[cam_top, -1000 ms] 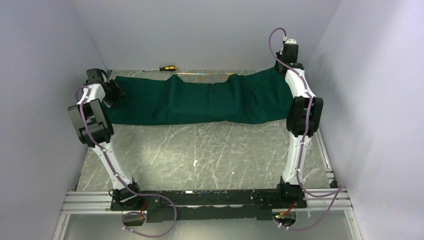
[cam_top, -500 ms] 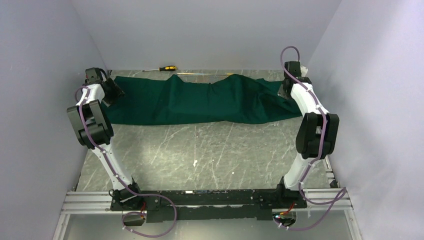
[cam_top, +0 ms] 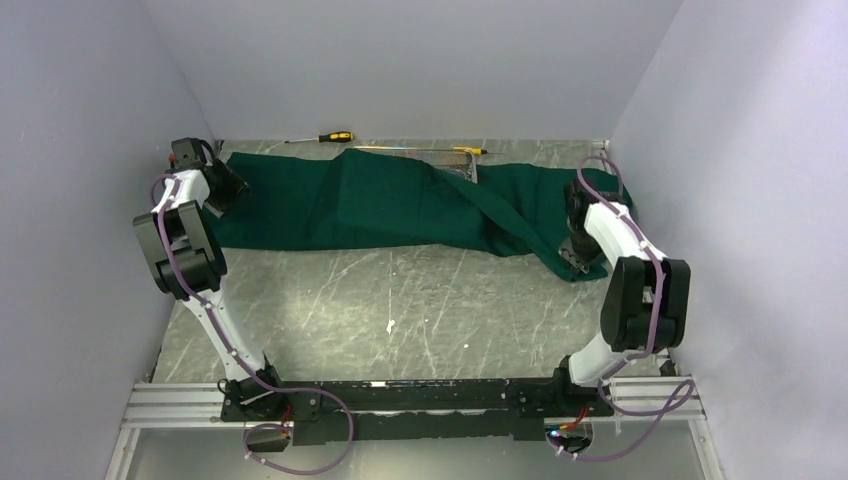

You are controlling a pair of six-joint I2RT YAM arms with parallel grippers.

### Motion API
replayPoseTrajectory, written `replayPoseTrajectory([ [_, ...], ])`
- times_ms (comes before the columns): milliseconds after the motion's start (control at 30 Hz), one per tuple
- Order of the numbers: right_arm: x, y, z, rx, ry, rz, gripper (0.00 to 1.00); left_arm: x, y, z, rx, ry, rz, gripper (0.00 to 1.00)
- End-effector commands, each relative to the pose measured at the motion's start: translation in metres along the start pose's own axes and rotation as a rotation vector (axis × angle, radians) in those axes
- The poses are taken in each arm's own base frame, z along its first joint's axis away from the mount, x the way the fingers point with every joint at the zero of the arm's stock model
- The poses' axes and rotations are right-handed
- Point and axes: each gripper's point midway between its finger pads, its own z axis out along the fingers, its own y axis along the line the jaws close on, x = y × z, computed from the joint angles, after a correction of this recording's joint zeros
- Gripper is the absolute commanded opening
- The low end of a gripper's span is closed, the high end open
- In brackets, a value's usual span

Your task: Open and lay out the surgical kit

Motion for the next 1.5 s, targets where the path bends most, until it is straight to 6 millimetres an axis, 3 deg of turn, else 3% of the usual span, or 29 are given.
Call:
replayPoseTrajectory([
  [0, 0.02, -0.042, -0.007, 0.104, 0.012, 0.099, 0.0, -0.031, -0.033, -0.034, 0.108, -0.078, -0.04, 0.64],
  [133, 0.031, -0.061, -0.007, 0.125, 0.009, 0.163, 0.0, -0.03, -0.063, -0.04, 0.232, -0.041, -0.023, 0.66],
  [367, 0.039, -0.075, -0.008, 0.07, -0.038, 0.338, 0.0, -0.028, -0.111, -0.047, 0.386, -0.031, -0.038, 0.73],
  [633, 0.051, -0.071, -0.001, -0.193, -0.018, 0.553, 0.0, -0.008, -0.175, -0.032, 0.585, 0.115, -0.128, 0.75],
  [1000, 0.076, -0.101, 0.021, -0.05, 0.079, 0.629, 0.0, 0.042, -0.202, 0.017, 0.491, 0.291, -0.197, 0.75],
  [1267, 0.072, -0.102, 0.027, -0.05, 0.062, 0.618, 0.0, 0.038, -0.221, 0.039, 0.472, 0.175, -0.066, 0.86],
  [1467, 0.072, -0.118, 0.028, 0.017, 0.023, 0.635, 0.0, 0.04, -0.208, 0.045, 0.272, 0.075, 0.015, 0.98],
])
